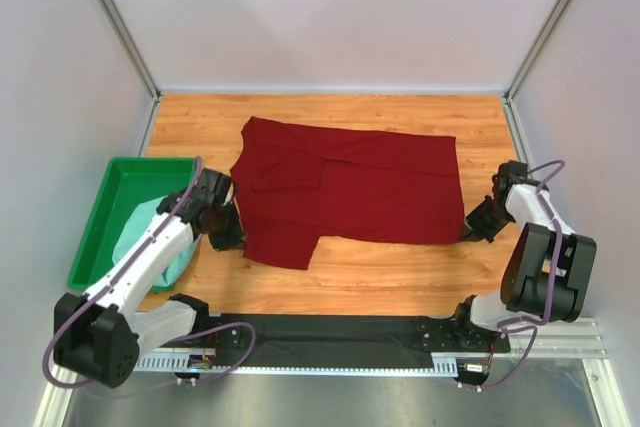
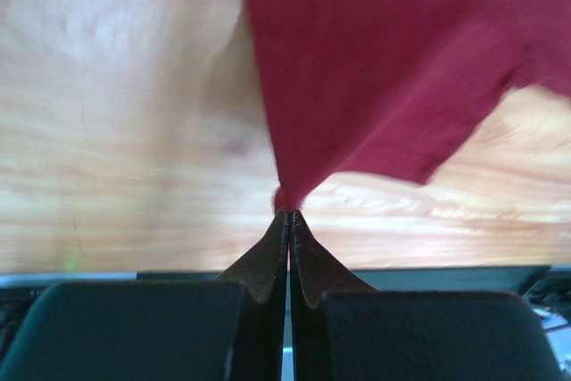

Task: Fold and stack the t-shirts
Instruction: Fold the tshirt

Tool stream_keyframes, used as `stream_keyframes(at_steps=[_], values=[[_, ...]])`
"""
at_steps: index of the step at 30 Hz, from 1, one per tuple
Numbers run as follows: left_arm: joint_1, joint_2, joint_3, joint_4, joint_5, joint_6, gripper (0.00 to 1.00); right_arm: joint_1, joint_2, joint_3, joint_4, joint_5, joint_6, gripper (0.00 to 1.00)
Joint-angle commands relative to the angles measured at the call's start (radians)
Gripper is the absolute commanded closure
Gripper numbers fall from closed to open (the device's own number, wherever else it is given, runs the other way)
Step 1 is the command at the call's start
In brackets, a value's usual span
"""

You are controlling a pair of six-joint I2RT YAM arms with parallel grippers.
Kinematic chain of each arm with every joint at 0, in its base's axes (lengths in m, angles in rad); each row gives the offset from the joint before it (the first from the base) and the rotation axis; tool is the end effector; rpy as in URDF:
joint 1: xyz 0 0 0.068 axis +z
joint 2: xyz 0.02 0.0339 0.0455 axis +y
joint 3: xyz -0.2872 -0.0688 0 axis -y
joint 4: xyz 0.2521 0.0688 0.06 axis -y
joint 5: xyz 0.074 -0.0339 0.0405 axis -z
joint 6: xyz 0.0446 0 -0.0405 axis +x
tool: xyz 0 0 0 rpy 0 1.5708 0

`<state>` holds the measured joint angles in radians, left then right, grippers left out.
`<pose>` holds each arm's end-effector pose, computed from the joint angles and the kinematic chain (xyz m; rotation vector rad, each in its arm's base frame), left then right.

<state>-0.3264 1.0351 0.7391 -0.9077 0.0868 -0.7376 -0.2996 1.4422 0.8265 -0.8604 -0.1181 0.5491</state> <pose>0.1641 -0.0596 0.2338 -0.5584 2.7899 -0.3744 0.2259 -0.0643 0.1840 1.2505 2.7886 0.1973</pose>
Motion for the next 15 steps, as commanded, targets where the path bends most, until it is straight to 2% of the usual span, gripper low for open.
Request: stream_keyframes(at_steps=[1,8,9,15], values=[[-0.003,0.106,0.173,0.036,-0.035,0.056,1.00,-0.001,0.035,0.140,-0.014,0.032,-0.057,1.00],[-0.003,0.578,0.701,0.000,-0.084,0.175,1.00,0.020,0.285,0.448,-0.008,-0.046,-0.022,1.00],[-0.003,0.623,0.818,-0.008,-0.085,0.185,1.00,0.025,0.306,0.476,-0.006,-0.052,-0.012,1.00],[0.013,0.910,1.187,-0.065,-0.160,0.201,1.00,0.033,0.480,0.679,-0.032,-0.075,-0.003,1.00]])
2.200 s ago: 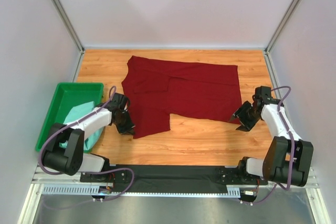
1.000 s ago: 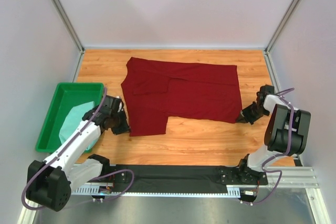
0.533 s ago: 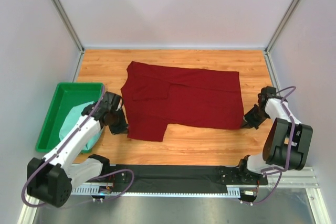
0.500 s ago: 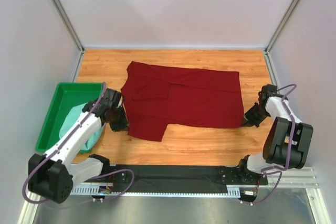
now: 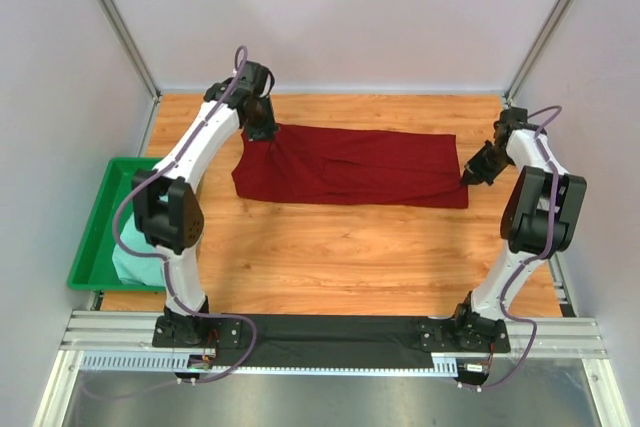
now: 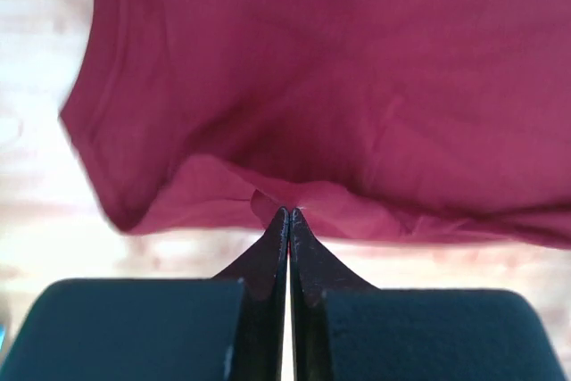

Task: Fold and stack the t-shirts
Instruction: Fold the tshirt

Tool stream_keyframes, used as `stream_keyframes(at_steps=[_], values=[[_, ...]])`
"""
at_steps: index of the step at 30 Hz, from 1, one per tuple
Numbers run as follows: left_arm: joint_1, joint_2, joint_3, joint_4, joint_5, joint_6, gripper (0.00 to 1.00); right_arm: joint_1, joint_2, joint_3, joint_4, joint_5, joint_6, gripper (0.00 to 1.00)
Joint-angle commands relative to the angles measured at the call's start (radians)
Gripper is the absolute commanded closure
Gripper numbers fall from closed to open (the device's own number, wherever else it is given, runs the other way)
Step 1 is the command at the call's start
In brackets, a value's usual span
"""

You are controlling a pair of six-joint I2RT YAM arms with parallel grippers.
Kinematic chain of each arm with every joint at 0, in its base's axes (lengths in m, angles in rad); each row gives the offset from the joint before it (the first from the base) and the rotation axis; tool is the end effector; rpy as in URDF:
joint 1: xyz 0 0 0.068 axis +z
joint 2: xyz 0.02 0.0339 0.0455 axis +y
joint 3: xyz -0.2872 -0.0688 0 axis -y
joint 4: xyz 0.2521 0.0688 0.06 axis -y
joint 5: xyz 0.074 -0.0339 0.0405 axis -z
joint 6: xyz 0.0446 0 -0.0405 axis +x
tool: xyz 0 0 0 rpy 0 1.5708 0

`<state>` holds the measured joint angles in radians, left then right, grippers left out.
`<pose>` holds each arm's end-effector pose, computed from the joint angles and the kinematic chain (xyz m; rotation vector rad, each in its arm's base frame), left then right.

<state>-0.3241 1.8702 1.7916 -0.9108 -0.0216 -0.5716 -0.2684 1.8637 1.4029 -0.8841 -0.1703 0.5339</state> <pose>0.4040 -0.1347 0.3288 -0.3281 2.5703 -0.3105 0.3702 -0.0940 0.2152 1.1166 2.7051 0.2915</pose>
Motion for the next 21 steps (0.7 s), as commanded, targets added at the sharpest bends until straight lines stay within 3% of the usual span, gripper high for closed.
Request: stream_keyframes(at_steps=[1,21], values=[[0.025,0.096,0.161,-0.069,-0.048,0.029,1.00,0.003,0.074,0.123,-0.022,-0.026,0.011,1.00],[0.092,0.260,0.350,0.073,0.081,-0.011,1.00,0.006,0.278,0.301,-0.059,-0.041,-0.009,1.00]])
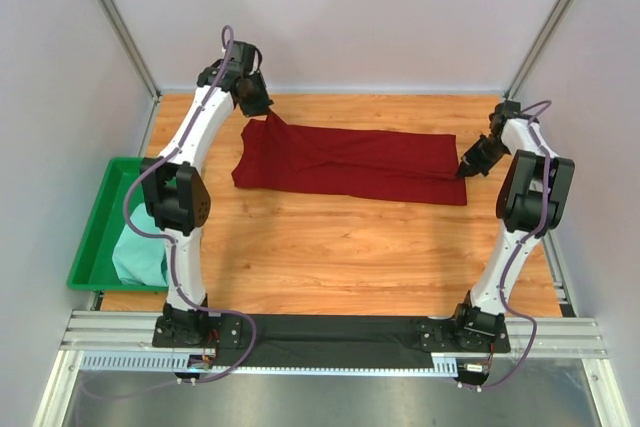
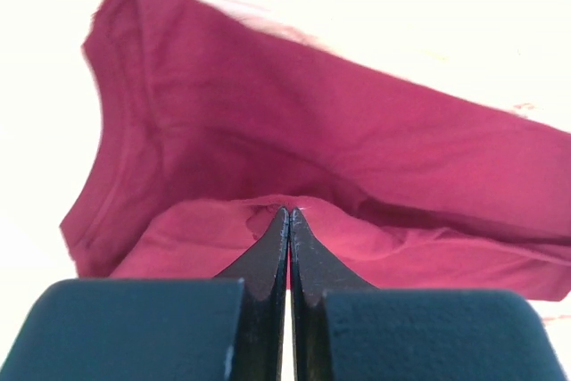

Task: Fold and stack the t-shirts
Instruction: Fold the tshirt

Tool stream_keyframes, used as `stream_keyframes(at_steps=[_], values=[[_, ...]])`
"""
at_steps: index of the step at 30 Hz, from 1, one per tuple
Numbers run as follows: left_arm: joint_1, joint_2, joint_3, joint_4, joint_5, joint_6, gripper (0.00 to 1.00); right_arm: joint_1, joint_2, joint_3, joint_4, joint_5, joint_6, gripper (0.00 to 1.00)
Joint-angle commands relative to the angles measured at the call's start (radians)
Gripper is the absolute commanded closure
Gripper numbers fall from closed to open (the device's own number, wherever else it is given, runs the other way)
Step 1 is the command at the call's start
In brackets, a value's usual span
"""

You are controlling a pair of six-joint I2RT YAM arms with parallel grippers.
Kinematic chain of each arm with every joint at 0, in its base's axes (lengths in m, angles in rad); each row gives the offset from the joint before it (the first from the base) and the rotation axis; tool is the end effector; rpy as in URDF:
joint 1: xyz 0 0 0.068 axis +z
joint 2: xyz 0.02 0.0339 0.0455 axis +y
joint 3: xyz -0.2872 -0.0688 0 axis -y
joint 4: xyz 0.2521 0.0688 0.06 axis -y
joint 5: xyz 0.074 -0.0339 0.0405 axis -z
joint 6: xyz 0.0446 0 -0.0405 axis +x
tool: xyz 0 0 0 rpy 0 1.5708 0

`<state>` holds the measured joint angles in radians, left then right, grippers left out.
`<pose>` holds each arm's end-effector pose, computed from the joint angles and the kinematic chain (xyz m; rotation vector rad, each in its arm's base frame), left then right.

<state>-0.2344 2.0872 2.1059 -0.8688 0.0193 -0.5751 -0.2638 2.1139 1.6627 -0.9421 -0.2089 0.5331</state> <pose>0.4774 -0.1149 0.3388 -0.4080 2.4247 -0.3866 0.4293 -0.1064 0.1877 1.1286 2.7524 0.3445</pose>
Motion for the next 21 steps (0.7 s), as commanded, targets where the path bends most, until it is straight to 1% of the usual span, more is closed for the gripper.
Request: stream_keyframes(at_steps=[1,11,14,15,16,17,18,19,20,21], values=[[0.003,0.057,0.036,0.034,0.051,-0.009,1.00,0.003,0.032,0.043,0.002,-0.004,-0.008,1.00],[0.020,0.102,0.045,0.073,0.027,-0.020,1.00,0.003,0.080,0.101,0.014,-0.024,0.010,1.00],[0.030,0.120,0.065,0.079,0.024,-0.028,1.00,0.003,0.106,0.143,0.014,-0.044,0.022,0.97],[0.040,0.126,0.072,0.077,0.025,-0.029,1.00,0.005,0.115,0.155,0.012,-0.053,0.025,0.94],[0.047,0.141,0.089,0.082,0.024,-0.032,1.00,0.005,0.136,0.190,0.015,-0.061,0.027,0.88],[0.047,0.149,0.094,0.089,0.028,-0.031,1.00,0.005,0.150,0.212,0.016,-0.066,0.027,0.88],[0.053,0.158,0.101,0.097,0.043,-0.025,1.00,0.005,0.168,0.239,0.017,-0.063,0.027,0.81],[0.056,0.178,0.112,0.099,0.050,-0.010,1.00,0.006,0.184,0.268,0.009,-0.051,0.025,0.78],[0.058,0.188,0.155,0.079,0.054,0.003,0.95,0.005,0.219,0.348,0.000,-0.044,0.027,0.76],[0.058,0.195,0.190,0.053,0.045,0.018,0.90,0.005,0.231,0.389,-0.036,-0.049,0.019,0.72]])
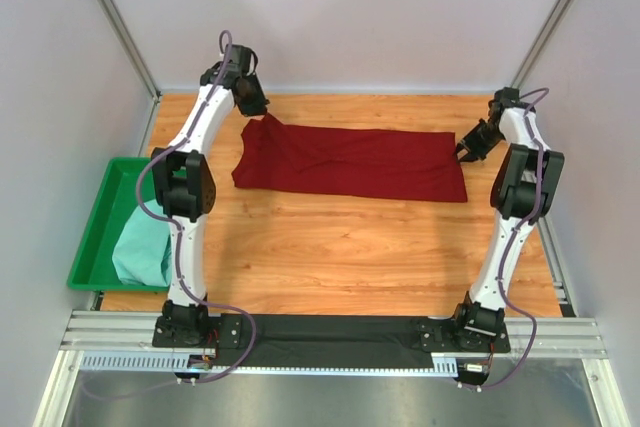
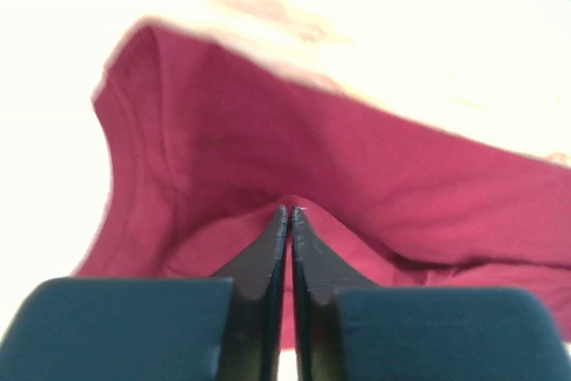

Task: Fold and stack the t-shirts
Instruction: Fold the tshirt

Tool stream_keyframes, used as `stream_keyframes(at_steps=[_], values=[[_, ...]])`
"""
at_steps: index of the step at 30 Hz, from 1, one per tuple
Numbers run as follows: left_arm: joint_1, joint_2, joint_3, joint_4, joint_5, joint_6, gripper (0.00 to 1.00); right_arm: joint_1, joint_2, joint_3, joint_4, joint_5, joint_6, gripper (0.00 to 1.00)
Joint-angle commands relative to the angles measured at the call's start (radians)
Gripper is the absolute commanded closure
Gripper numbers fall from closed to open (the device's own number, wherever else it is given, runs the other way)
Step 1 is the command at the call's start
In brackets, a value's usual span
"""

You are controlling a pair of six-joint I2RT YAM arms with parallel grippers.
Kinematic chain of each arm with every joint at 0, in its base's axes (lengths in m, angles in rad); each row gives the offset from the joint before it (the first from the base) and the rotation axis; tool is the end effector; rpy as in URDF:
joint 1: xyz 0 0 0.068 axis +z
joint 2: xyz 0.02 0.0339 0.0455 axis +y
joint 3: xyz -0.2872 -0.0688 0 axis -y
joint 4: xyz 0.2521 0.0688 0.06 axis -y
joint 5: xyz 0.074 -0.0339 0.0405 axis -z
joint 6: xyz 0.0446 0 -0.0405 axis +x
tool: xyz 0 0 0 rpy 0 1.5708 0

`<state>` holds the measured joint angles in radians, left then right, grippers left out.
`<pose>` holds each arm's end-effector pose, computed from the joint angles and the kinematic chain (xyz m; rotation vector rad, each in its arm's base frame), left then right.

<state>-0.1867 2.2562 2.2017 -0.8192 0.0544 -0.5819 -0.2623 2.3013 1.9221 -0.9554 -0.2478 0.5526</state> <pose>0.5232 -0.1013 0.2911 -0.4638 2.4418 -0.4013 0.4814 -0.1179 0.1759 1.1161 2.6948 0.4094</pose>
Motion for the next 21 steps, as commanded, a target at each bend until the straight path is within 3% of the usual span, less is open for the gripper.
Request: stream_keyframes(at_steps=[1,2,4,6,8,9,10,13,14,16,21], values=[[0.003,0.023,0.125,-0.021,-0.031,0.062,0.85,0.005,0.050,0.167,-0.041,-0.007,-0.008,0.71],[-0.002,0.008,0.156,-0.049,-0.053,0.085,0.69,0.006,0.049,0.219,-0.061,0.014,-0.017,0.67],[-0.016,-0.071,0.127,-0.067,-0.143,0.152,0.53,0.005,0.000,0.224,-0.118,0.044,-0.054,0.64],[-0.017,-0.144,0.060,-0.090,-0.195,0.172,0.50,0.008,-0.118,0.111,-0.120,0.076,-0.074,0.62],[-0.017,-0.277,-0.121,-0.062,-0.246,0.185,0.50,0.015,-0.216,-0.021,-0.063,0.064,-0.077,0.60],[-0.017,-0.323,-0.196,-0.034,-0.219,0.188,0.50,0.026,-0.268,-0.152,-0.002,0.058,-0.074,0.60],[-0.017,-0.396,-0.344,-0.003,-0.187,0.188,0.52,0.029,-0.331,-0.197,0.016,0.058,-0.069,0.60],[-0.017,-0.446,-0.537,0.090,-0.020,0.182,0.64,0.049,-0.370,-0.303,0.044,0.076,-0.074,0.59],[-0.017,-0.436,-0.556,0.092,0.005,0.171,0.72,0.051,-0.365,-0.314,0.047,0.079,-0.075,0.59],[-0.017,-0.393,-0.589,0.113,0.054,0.160,0.78,0.055,-0.350,-0.342,0.079,0.068,-0.074,0.59],[-0.004,-0.302,-0.602,0.126,0.035,0.129,0.82,0.075,-0.278,-0.339,0.104,0.067,-0.086,0.62]])
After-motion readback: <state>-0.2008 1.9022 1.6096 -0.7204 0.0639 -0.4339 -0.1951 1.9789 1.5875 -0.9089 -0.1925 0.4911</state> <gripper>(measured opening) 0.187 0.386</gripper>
